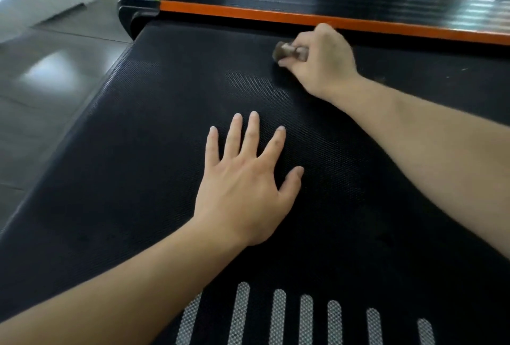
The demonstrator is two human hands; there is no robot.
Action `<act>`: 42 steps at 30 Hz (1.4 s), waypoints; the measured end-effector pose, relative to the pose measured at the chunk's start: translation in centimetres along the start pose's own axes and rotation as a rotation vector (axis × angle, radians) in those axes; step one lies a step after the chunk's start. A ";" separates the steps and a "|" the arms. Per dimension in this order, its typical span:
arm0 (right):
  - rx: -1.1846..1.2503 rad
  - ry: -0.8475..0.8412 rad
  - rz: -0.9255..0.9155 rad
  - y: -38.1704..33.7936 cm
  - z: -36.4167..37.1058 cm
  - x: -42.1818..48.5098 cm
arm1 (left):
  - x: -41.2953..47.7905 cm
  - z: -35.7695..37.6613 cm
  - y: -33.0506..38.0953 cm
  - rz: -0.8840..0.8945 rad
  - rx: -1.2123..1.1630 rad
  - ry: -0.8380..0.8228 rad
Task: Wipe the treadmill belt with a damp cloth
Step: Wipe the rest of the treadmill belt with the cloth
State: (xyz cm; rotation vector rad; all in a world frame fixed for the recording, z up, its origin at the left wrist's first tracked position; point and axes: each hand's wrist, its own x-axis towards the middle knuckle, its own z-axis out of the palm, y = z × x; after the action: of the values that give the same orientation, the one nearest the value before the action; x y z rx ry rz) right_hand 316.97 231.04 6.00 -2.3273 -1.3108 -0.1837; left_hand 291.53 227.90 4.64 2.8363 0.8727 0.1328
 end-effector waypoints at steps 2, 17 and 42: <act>-0.015 0.008 0.029 1.2 -0.9 0.6 | 0.0 0.0 0.0 0.004 -0.002 -0.011; -0.053 0.074 0.225 6.2 -5.2 -4.5 | 0.5 -0.1 -0.1 0.060 -0.021 -0.067; 0.091 -0.129 -0.267 -0.4 -8.4 -23.3 | 0.5 0.1 -0.1 0.046 0.007 -0.056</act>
State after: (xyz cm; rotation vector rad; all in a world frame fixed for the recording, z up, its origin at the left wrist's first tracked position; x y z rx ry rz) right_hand 305.02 209.30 5.84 -2.1129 -1.6569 -0.0570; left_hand 291.90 228.22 4.52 2.8528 0.7988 0.0560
